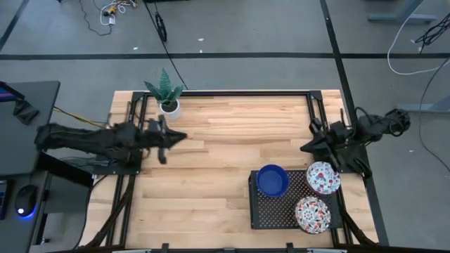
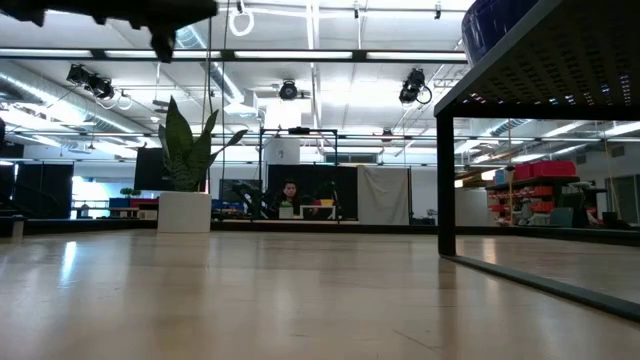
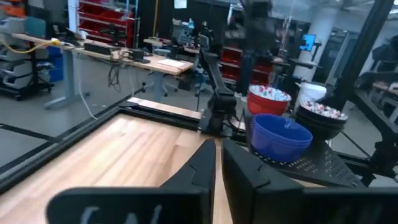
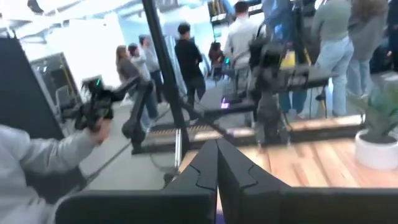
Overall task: Pick & Place Mini bowls
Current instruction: Return to home position
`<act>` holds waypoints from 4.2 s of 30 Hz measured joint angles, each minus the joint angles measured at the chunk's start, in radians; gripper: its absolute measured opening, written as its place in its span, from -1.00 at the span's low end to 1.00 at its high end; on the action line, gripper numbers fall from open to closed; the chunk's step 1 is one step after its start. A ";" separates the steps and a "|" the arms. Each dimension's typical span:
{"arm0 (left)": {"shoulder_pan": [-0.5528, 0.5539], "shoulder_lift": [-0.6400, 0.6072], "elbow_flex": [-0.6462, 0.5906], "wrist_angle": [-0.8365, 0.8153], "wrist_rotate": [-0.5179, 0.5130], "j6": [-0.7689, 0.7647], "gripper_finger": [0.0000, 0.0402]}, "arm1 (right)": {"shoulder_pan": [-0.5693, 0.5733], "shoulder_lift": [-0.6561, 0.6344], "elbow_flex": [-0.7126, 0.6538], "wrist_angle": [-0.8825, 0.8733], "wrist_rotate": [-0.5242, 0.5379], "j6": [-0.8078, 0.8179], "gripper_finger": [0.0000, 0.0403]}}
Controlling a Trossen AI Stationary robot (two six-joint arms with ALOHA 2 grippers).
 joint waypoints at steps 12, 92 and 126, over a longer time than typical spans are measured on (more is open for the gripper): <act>0.087 -0.454 -0.040 -0.422 0.020 -0.022 -0.98 | 0.036 -0.035 -0.129 0.049 0.001 0.023 -0.97; 0.068 -0.686 -0.459 -0.186 0.106 -0.019 -0.85 | -0.450 -0.400 -0.538 0.237 -0.169 -0.108 -1.00; 0.068 -0.686 -0.460 -0.186 0.106 -0.019 -0.85 | -0.587 -0.400 -0.591 0.237 -0.321 -0.033 -1.00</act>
